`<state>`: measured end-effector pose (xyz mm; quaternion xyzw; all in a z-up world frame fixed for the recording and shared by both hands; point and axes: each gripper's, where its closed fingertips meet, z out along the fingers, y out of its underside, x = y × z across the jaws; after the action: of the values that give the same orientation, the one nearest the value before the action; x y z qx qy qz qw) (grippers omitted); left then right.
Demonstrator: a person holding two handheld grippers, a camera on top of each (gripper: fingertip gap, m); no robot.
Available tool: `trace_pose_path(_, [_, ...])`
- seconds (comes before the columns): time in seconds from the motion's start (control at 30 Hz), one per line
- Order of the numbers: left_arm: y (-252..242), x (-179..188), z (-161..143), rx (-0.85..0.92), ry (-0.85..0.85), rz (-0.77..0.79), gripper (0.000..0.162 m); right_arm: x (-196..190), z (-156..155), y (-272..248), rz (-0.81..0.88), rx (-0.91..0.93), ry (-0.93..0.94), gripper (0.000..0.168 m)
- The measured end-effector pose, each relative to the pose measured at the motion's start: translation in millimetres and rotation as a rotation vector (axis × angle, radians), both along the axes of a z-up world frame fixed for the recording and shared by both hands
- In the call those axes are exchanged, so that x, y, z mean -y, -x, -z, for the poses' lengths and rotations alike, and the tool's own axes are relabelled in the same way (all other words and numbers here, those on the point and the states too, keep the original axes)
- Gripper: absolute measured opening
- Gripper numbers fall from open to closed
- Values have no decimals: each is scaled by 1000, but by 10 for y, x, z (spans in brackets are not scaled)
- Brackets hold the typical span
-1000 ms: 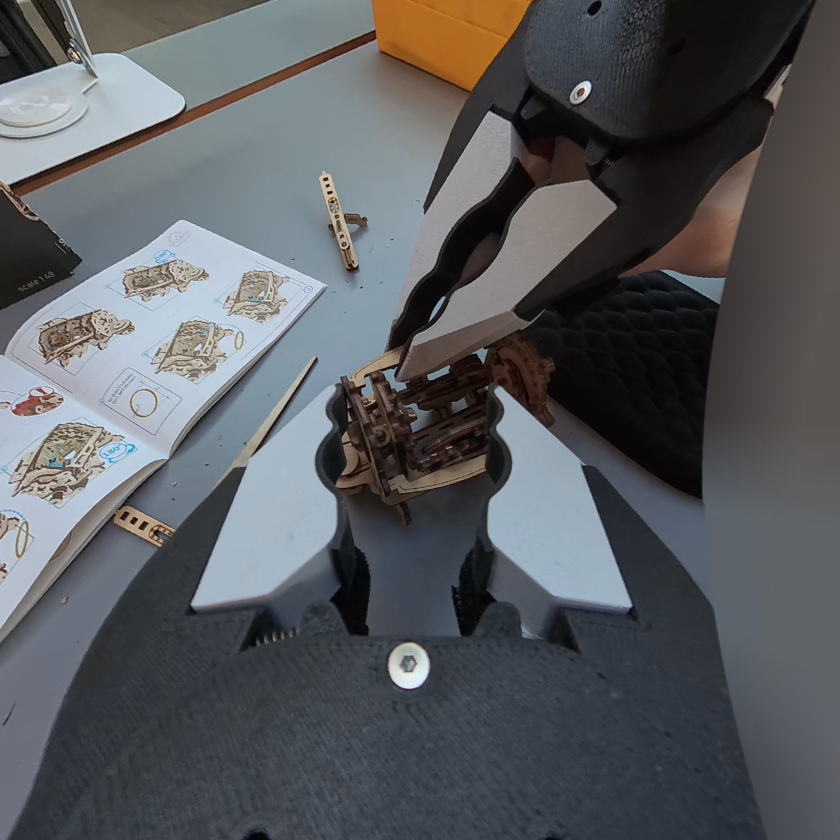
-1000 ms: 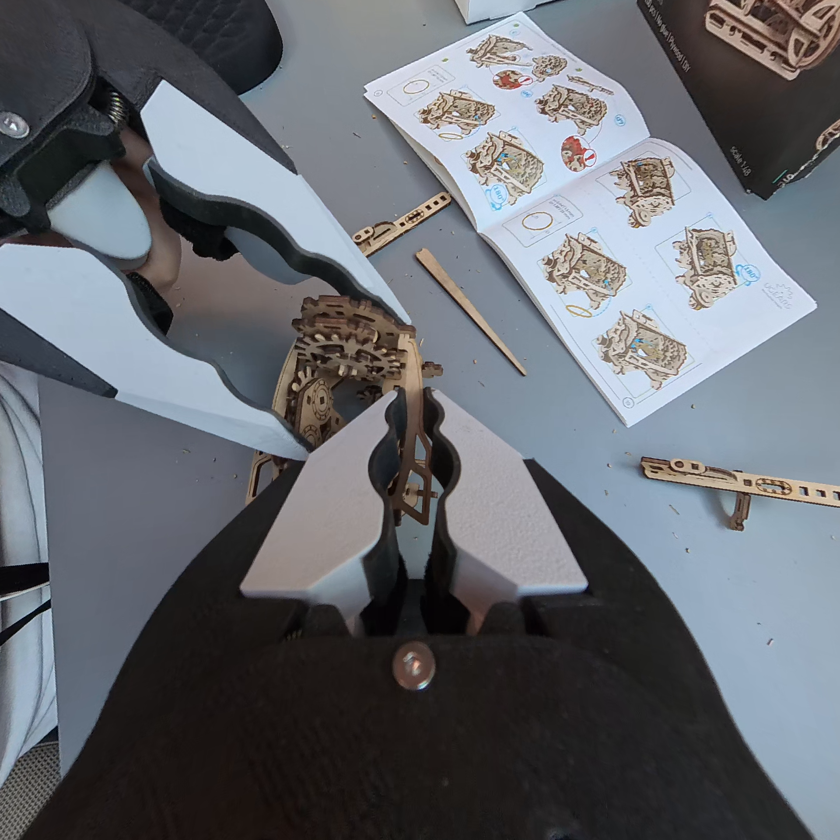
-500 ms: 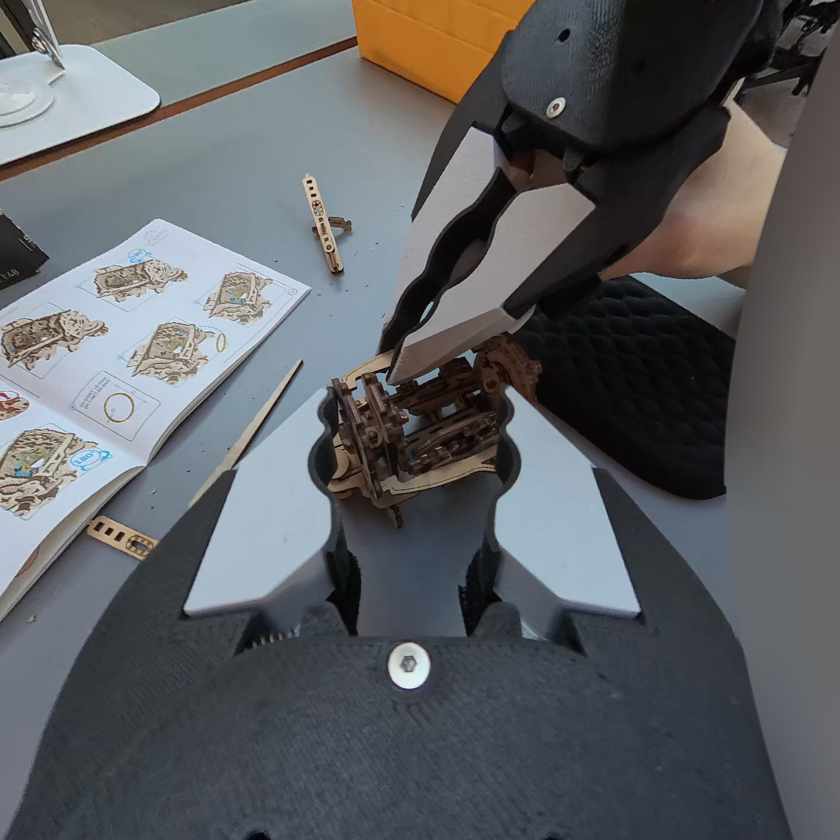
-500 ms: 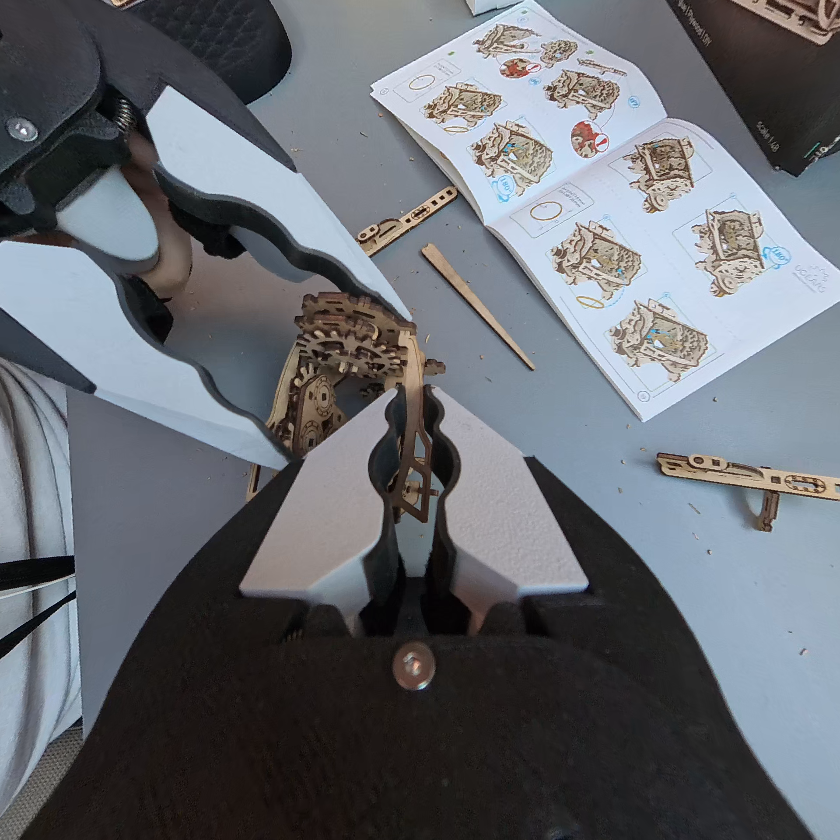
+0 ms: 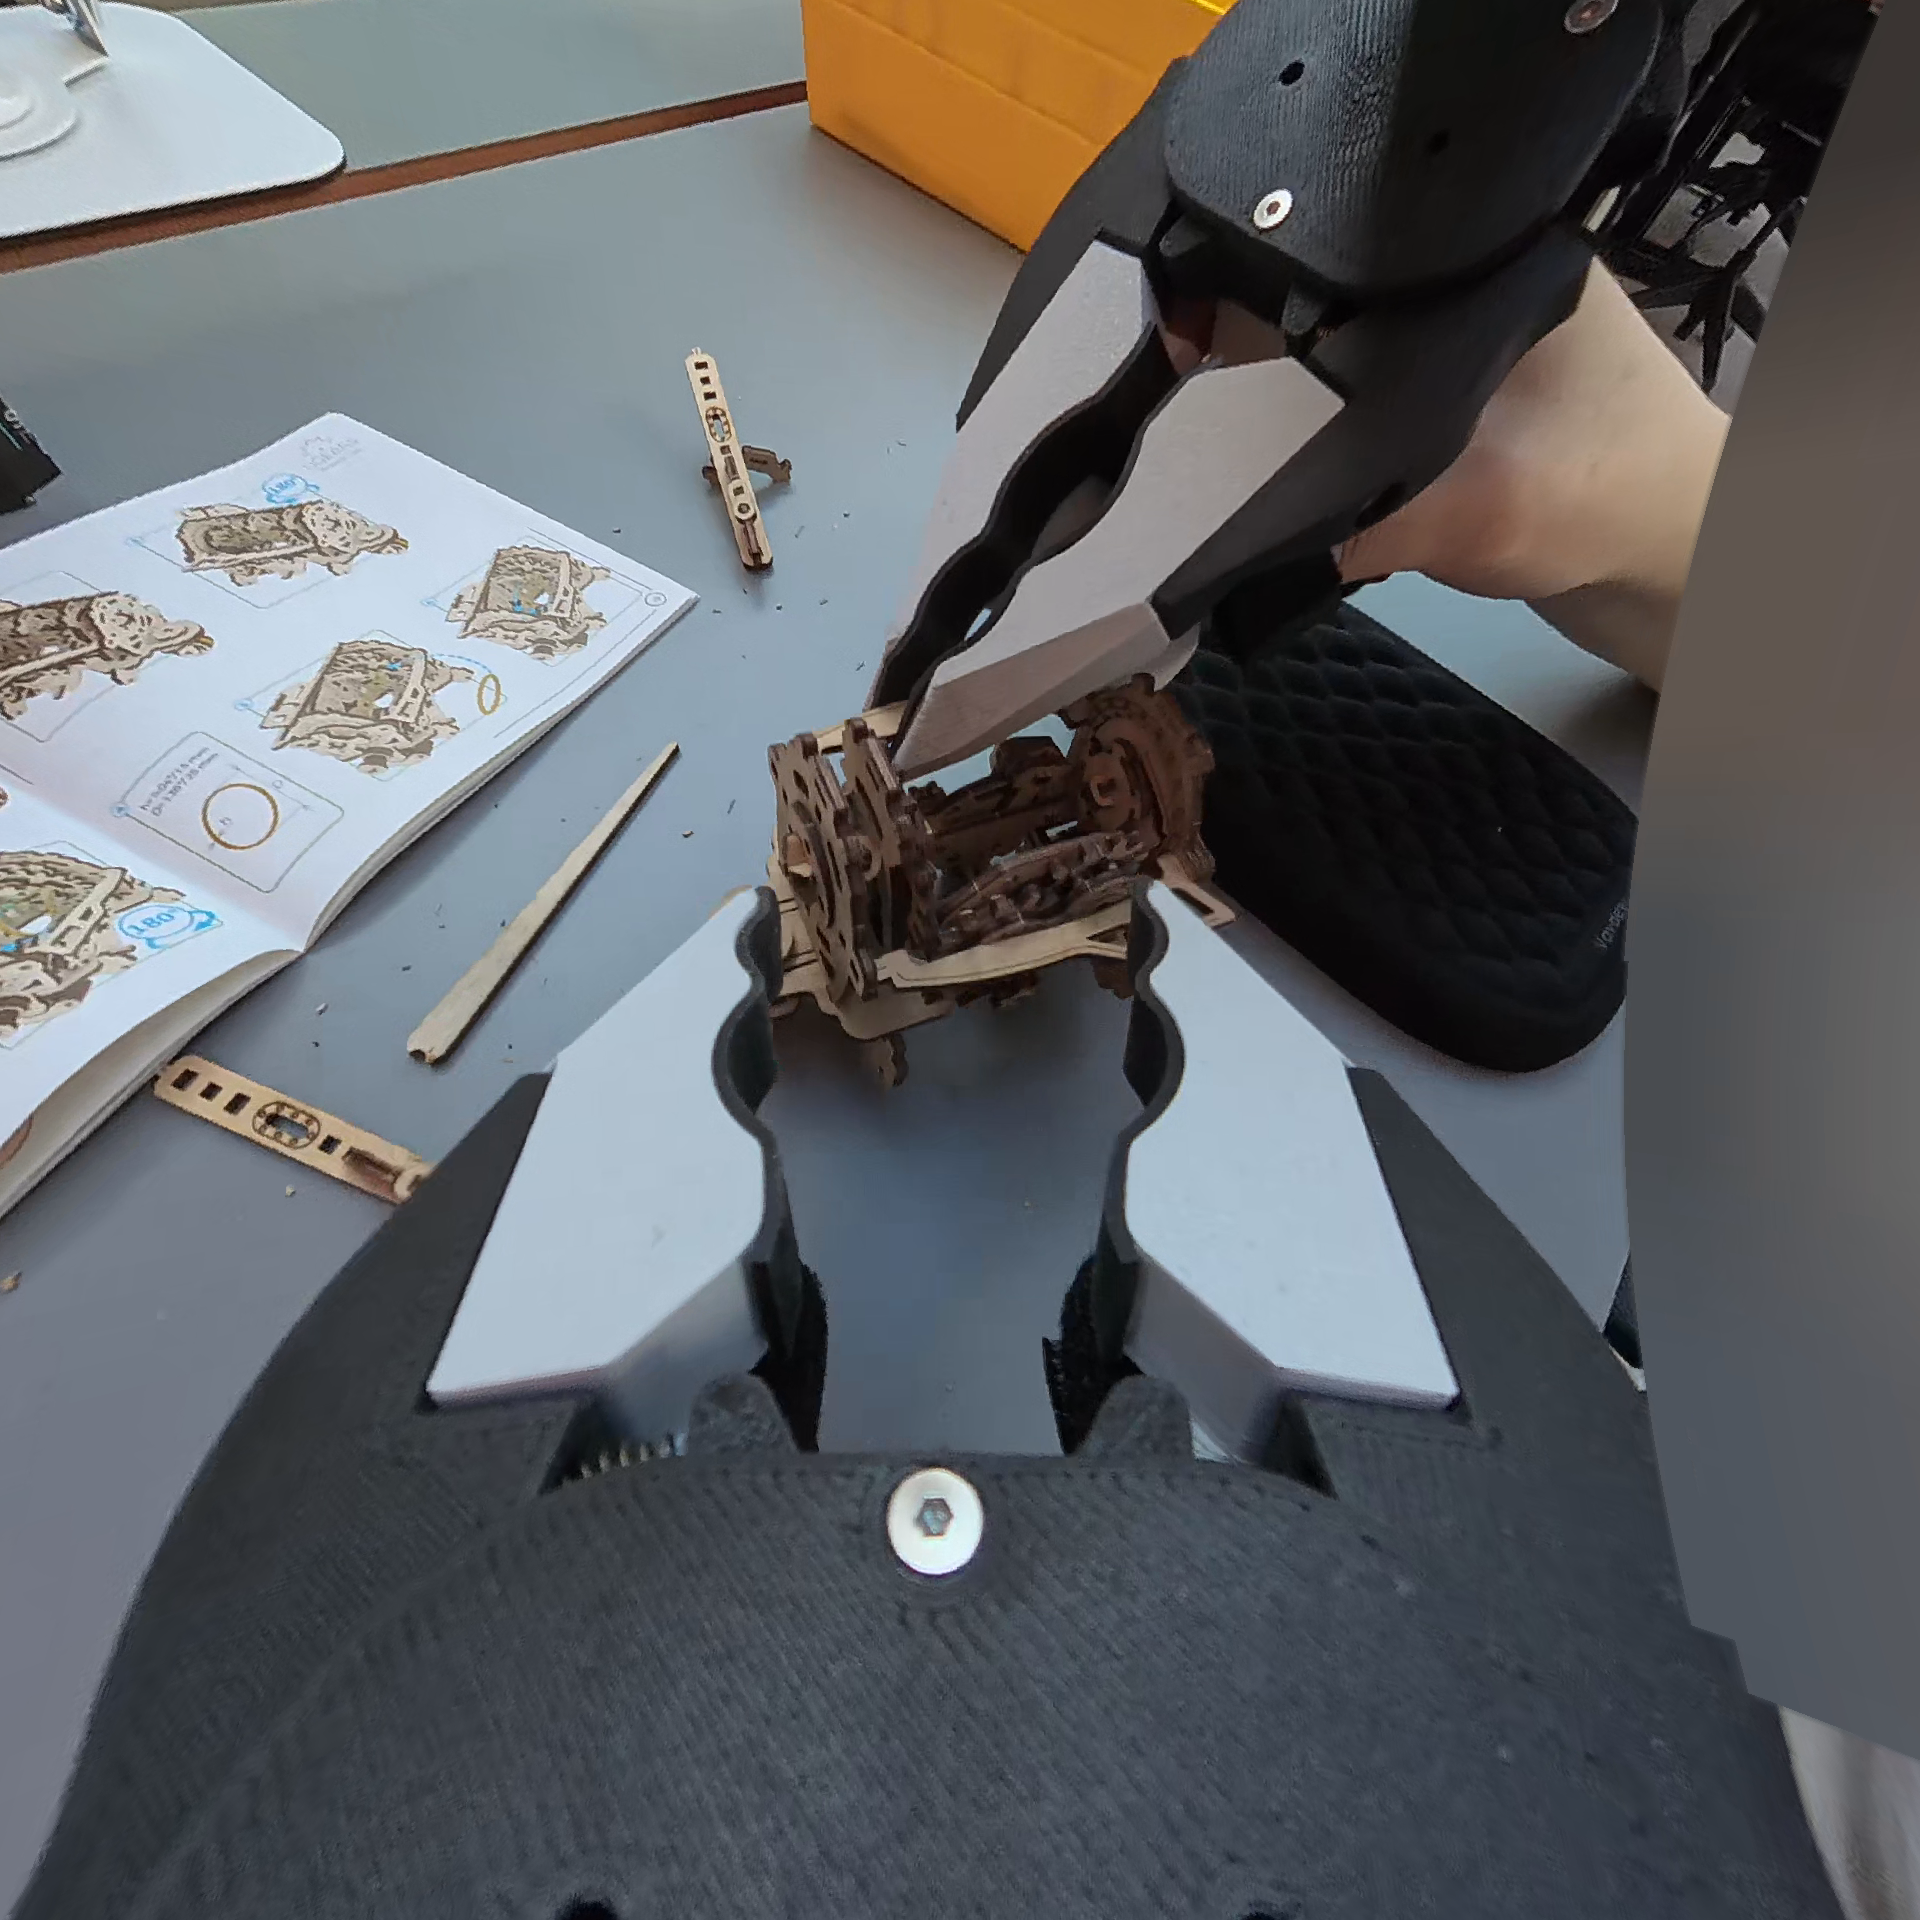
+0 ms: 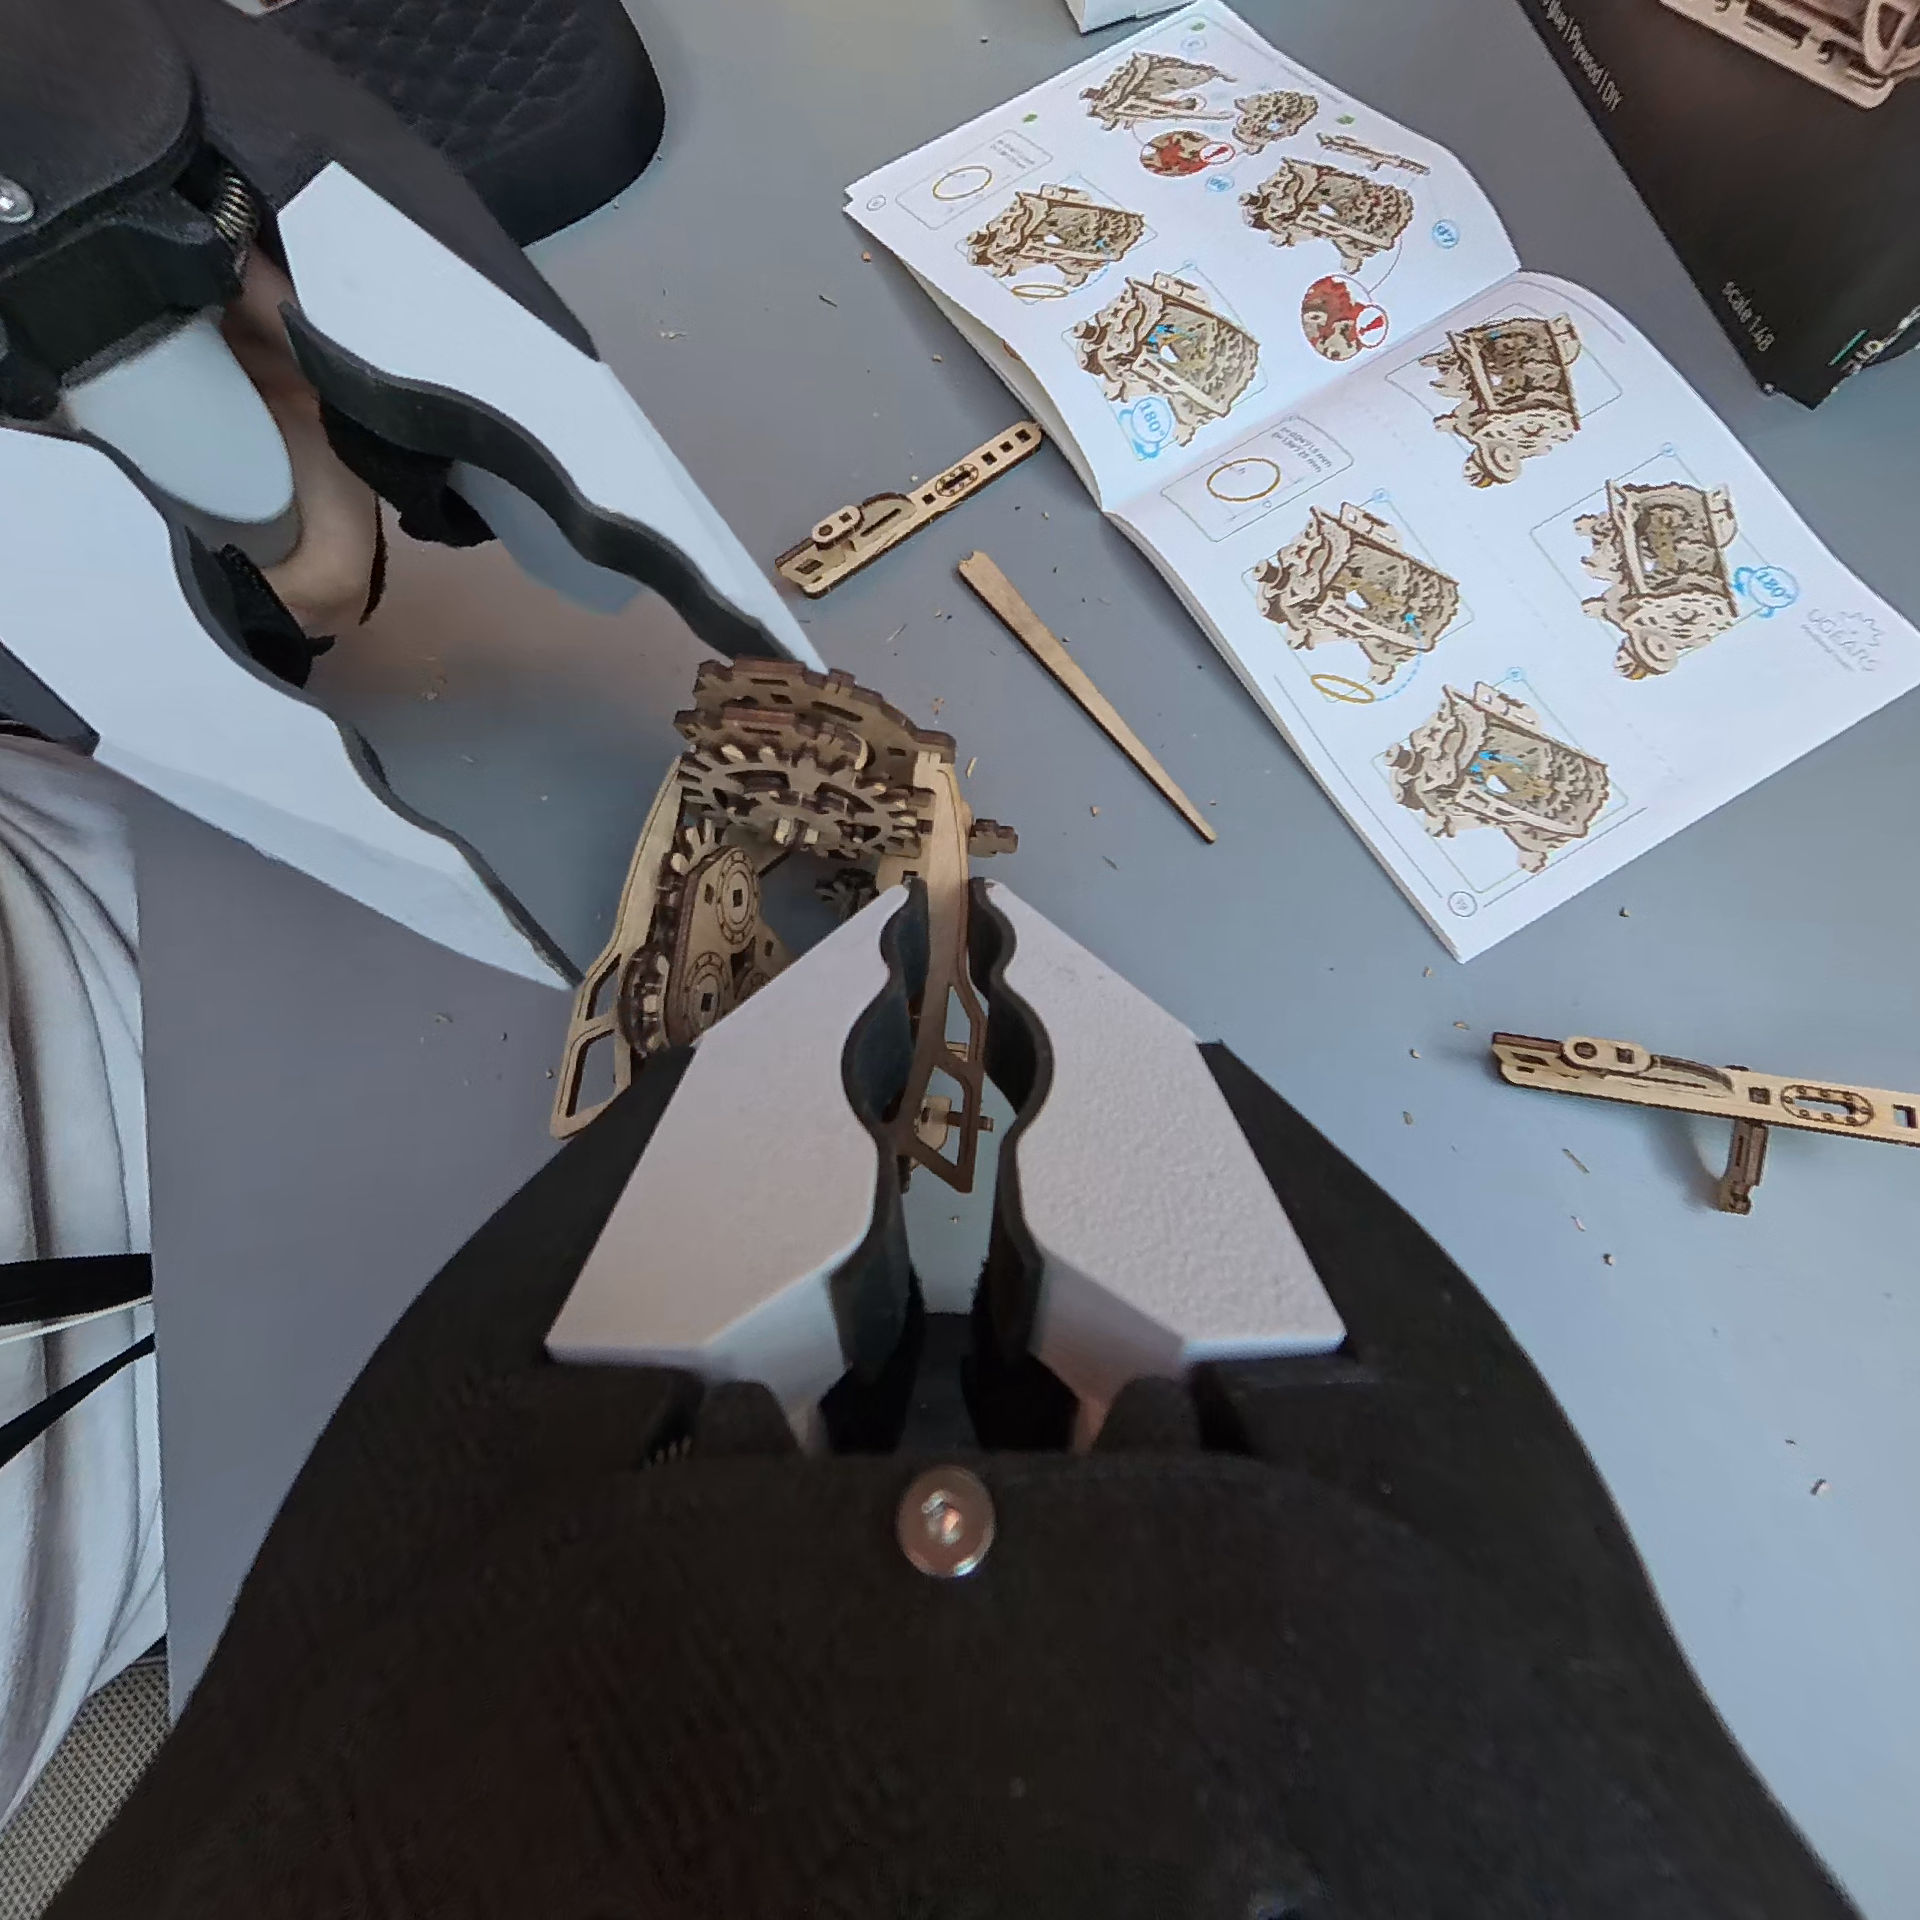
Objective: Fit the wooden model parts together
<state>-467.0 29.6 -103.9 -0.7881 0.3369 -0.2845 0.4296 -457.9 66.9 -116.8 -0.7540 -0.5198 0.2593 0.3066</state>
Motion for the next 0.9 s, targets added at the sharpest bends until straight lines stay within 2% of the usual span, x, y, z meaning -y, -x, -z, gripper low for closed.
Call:
trace_pose_path(0.27, [72, 112, 49, 10, 0, -6, 52, 1, -1, 12, -2, -1, 2, 6])
trace_pose_path(0.9, [57, 100, 73, -12, -14, 4, 54, -12, 5, 1, -4, -9, 13, 10])
